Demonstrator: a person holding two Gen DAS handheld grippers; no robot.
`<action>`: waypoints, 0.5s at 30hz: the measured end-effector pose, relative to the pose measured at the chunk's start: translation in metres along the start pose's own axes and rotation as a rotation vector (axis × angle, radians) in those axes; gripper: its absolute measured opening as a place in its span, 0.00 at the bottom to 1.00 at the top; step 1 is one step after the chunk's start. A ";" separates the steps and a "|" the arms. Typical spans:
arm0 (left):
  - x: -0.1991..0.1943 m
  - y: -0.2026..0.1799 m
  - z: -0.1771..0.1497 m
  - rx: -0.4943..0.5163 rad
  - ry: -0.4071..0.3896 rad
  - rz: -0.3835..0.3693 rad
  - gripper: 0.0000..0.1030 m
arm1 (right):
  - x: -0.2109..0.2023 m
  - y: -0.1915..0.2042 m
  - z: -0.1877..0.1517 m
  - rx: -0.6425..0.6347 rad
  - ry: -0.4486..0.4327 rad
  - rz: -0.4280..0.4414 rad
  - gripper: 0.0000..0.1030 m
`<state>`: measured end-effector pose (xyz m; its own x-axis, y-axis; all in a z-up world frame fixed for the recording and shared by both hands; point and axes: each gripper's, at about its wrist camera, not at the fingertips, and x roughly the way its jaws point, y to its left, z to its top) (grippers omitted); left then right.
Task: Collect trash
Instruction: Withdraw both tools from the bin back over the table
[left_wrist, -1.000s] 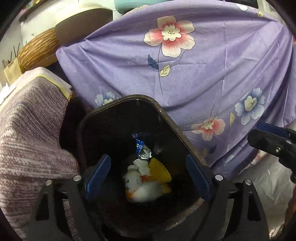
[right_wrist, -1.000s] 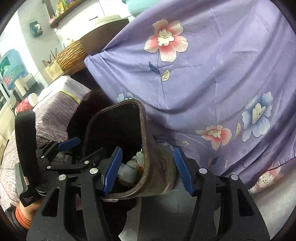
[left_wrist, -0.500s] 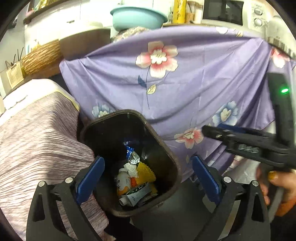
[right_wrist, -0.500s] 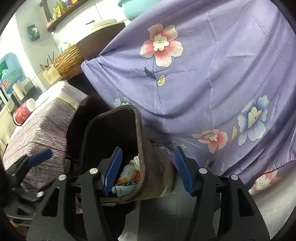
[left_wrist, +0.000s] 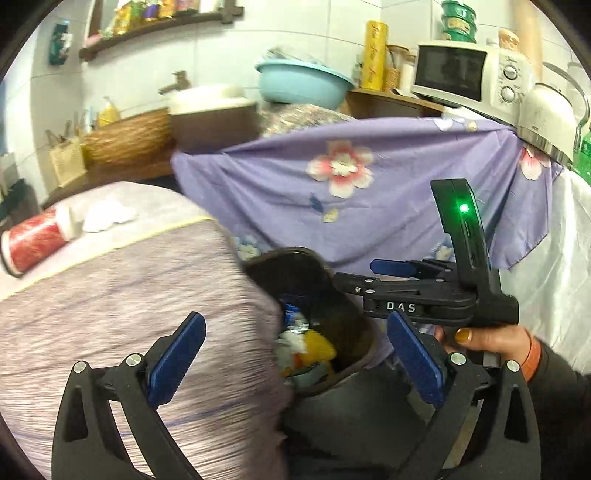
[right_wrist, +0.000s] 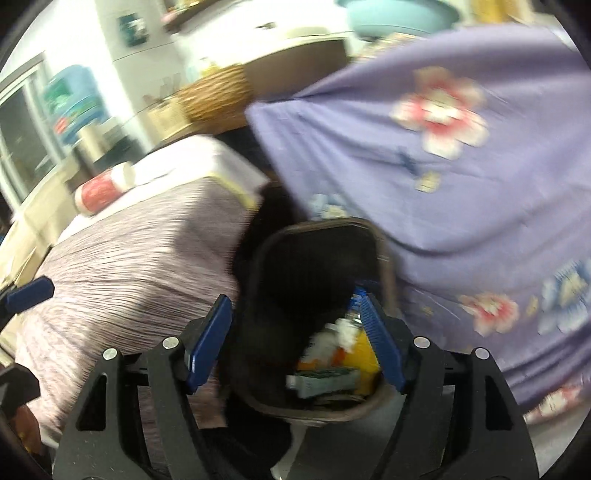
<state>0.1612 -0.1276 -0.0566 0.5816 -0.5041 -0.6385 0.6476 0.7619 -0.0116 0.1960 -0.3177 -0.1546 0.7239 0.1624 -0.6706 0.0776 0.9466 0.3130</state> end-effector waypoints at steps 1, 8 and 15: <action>-0.005 0.007 -0.001 0.007 -0.002 0.021 0.95 | 0.002 0.007 0.003 -0.013 0.004 0.015 0.70; -0.031 0.091 -0.015 -0.050 0.033 0.193 0.95 | 0.027 0.085 0.028 -0.153 0.037 0.128 0.70; -0.054 0.164 -0.034 -0.170 0.048 0.293 0.95 | 0.053 0.154 0.055 -0.274 0.080 0.201 0.70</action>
<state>0.2195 0.0388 -0.0507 0.7045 -0.2369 -0.6690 0.3629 0.9304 0.0526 0.2844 -0.1788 -0.1053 0.6495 0.3641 -0.6675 -0.2558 0.9313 0.2592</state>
